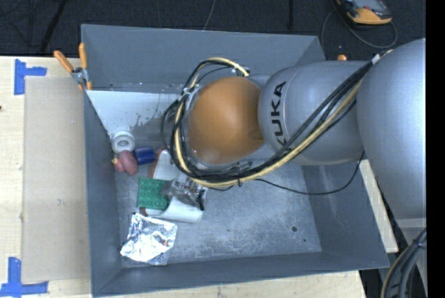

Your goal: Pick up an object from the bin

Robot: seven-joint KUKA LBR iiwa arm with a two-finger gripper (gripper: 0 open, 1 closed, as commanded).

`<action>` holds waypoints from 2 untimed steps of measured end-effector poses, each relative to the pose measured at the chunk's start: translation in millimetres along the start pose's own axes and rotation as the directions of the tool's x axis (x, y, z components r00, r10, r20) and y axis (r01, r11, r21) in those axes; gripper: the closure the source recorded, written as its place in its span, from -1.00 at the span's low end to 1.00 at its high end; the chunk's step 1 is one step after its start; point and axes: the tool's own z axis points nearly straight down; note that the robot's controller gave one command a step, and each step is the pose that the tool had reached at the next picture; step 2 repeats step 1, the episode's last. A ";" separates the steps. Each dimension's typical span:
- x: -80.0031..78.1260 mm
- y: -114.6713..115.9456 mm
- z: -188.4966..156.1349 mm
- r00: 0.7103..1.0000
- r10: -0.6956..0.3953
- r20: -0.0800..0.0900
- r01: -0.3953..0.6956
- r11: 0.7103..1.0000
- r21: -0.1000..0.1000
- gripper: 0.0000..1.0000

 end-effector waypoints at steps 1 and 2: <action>39.2 14.6 -140.5 0.998 0.063 -0.019 -0.063 0.998 -0.005 1.00; 39.2 14.6 -140.5 0.998 0.063 -0.019 -0.063 0.998 -0.005 1.00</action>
Offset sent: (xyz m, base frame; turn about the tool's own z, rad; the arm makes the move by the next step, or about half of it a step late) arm -0.0327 -0.0326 0.1363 0.0584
